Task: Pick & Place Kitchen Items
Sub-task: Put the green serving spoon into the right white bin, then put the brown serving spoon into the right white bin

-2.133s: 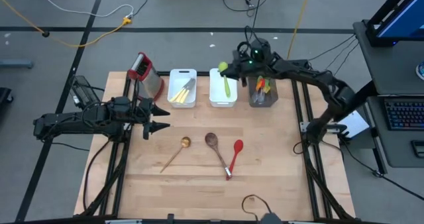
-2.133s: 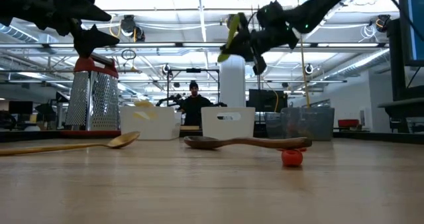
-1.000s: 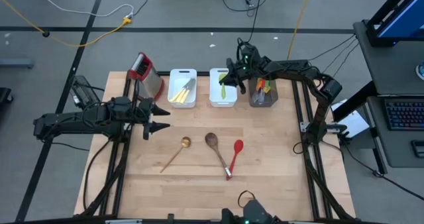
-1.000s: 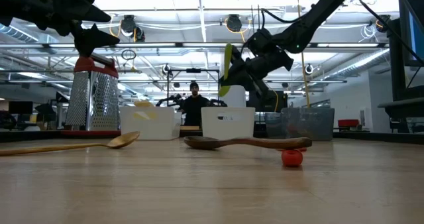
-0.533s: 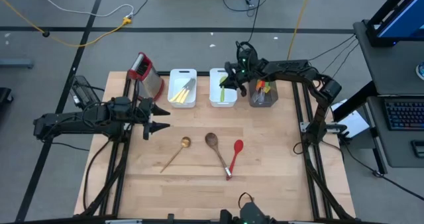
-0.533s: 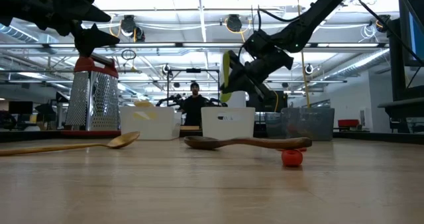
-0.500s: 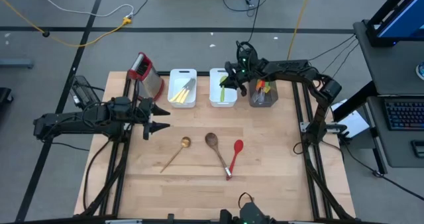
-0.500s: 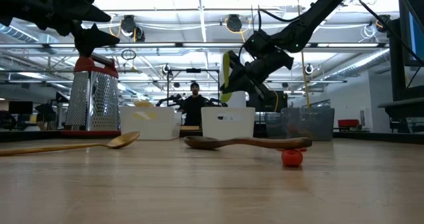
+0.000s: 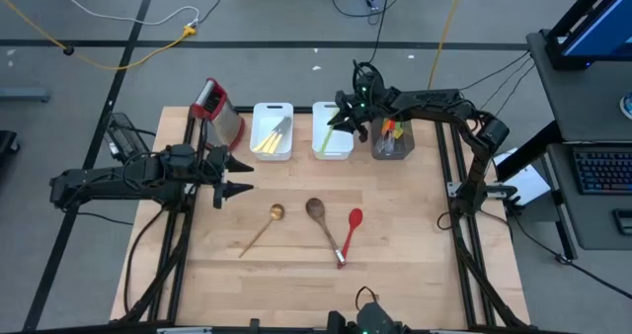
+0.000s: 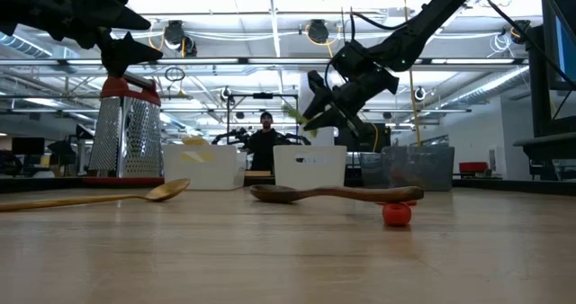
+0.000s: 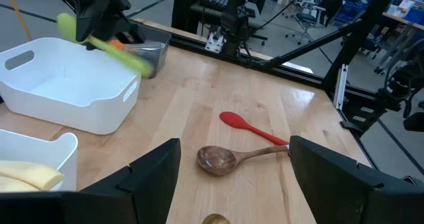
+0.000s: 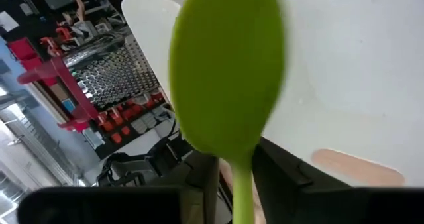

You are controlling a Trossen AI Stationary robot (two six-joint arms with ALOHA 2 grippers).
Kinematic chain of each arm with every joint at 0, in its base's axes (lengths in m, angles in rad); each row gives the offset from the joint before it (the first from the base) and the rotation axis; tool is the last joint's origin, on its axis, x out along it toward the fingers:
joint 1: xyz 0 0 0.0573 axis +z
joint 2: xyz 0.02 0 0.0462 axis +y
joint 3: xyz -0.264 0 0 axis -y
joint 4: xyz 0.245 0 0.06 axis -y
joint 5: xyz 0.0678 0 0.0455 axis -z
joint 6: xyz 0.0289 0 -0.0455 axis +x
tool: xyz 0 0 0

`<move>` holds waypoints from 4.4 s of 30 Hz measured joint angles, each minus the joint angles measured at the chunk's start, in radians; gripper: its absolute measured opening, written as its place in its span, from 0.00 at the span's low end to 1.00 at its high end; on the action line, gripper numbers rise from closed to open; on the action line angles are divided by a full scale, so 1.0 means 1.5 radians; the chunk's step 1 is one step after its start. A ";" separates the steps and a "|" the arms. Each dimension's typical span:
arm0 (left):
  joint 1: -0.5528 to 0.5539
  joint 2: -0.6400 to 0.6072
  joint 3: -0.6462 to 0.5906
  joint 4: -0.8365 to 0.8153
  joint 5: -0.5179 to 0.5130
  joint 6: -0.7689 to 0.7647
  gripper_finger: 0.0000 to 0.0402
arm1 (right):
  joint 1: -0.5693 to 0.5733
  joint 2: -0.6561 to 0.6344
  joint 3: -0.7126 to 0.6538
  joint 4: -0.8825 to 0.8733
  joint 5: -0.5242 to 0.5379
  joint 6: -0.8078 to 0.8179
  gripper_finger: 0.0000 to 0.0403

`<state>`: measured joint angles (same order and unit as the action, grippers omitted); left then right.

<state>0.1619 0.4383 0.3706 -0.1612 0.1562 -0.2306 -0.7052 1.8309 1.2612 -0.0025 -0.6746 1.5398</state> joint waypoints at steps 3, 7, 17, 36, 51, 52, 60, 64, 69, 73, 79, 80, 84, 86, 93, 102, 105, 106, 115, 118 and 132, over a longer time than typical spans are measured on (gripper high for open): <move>0.000 0.000 0.000 0.000 0.000 0.000 0.71 | 0.000 0.000 0.000 0.000 0.000 0.010 0.22; 0.000 0.000 0.000 0.000 0.000 0.000 0.71 | 0.000 0.000 0.000 -0.005 0.000 0.012 0.23; 0.000 0.000 0.000 0.000 0.001 -0.009 0.71 | -0.006 0.000 -0.001 -0.033 0.033 -0.023 0.23; 0.000 0.000 0.000 0.000 0.000 -0.009 0.71 | 0.022 -0.024 -0.001 0.176 -0.057 -0.264 0.23; 0.000 0.000 0.000 0.000 -0.001 -0.008 0.71 | 0.227 -0.112 -0.001 0.004 -0.084 -0.511 0.13; 0.000 0.000 0.000 0.000 -0.001 -0.008 0.71 | 0.242 -0.115 -0.001 -0.028 -0.084 -0.511 0.12; 0.000 0.000 0.000 0.000 -0.021 -0.007 0.71 | 0.338 -0.117 -0.001 -0.192 -0.089 -0.484 0.15; 0.000 0.000 0.000 0.000 -0.023 -0.008 0.71 | 0.355 -0.118 -0.001 -0.192 -0.062 -0.483 0.18; 0.000 0.000 0.000 0.000 -0.023 -0.012 0.71 | 0.357 -0.118 -0.001 -0.191 -0.056 -0.544 0.17; 0.000 0.000 0.000 0.000 -0.023 -0.018 0.71 | 0.357 -0.118 -0.001 -0.191 -0.054 -0.577 0.15; 0.000 0.000 0.000 0.000 -0.024 -0.025 0.71 | 0.357 -0.118 -0.001 -0.191 -0.054 -0.654 0.16; 0.000 0.000 0.000 0.000 -0.024 -0.025 0.71 | 0.357 -0.118 -0.001 -0.191 -0.053 -0.654 0.16; 0.000 0.000 0.000 0.000 -0.024 -0.025 0.71 | 0.357 -0.118 -0.001 -0.191 -0.020 -0.654 0.16; 0.000 0.000 0.000 0.000 -0.024 -0.027 0.71 | 0.357 -0.118 -0.001 -0.187 0.012 -0.656 0.16; 0.000 0.000 0.000 0.000 -0.024 -0.030 0.71 | 0.357 -0.118 -0.001 -0.153 0.049 -0.656 0.16; 0.000 0.000 0.000 0.000 -0.024 -0.029 0.71 | 0.357 -0.118 -0.001 -0.116 0.120 -0.571 0.16; 0.000 0.000 0.000 0.000 -0.023 -0.029 0.71 | 0.358 -0.118 -0.001 -0.116 0.120 -0.556 0.17; 0.000 0.000 0.000 0.000 -0.023 -0.029 0.71 | 0.360 -0.118 -0.001 -0.116 0.120 -0.548 0.17; 0.000 0.000 0.000 0.000 -0.023 -0.024 0.71 | 0.390 -0.118 -0.001 -0.116 0.157 -0.459 0.36; 0.000 0.000 0.000 0.000 -0.023 -0.023 0.71 | 0.401 -0.118 -0.001 -0.117 0.204 -0.457 0.44; 0.000 0.000 0.000 0.000 -0.023 -0.023 0.71 | 0.404 -0.117 -0.001 -0.120 0.275 -0.366 0.62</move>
<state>0.1619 0.4382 0.3706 -0.1612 0.1211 -0.2649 -0.0994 1.6547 1.2602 -0.1818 -0.2615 0.9901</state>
